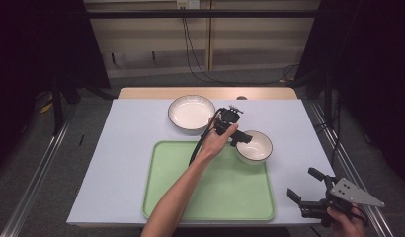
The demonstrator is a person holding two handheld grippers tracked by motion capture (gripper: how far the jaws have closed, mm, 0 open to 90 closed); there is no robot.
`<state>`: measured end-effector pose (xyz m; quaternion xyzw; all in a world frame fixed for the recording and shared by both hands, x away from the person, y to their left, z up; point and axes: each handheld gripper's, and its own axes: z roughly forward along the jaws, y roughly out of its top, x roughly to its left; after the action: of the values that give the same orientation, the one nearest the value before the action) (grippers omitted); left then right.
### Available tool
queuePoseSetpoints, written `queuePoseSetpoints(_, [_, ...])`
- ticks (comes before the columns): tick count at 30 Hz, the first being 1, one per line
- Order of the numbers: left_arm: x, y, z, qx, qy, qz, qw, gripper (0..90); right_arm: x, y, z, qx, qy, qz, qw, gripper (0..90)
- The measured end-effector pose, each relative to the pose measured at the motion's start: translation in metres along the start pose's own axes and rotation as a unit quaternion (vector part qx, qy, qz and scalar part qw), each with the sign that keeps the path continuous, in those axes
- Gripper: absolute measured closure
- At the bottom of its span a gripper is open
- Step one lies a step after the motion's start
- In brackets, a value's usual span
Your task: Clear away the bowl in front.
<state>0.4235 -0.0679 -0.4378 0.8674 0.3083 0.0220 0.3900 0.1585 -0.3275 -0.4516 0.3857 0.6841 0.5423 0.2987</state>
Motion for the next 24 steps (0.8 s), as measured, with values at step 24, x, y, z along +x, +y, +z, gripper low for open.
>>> queuePoseSetpoints(24, [-0.009,-0.018,-0.061,-0.089,0.084,0.002,0.9925,3.1,0.001,0.001,0.002,0.003,0.001,-0.001,1.0,0.4])
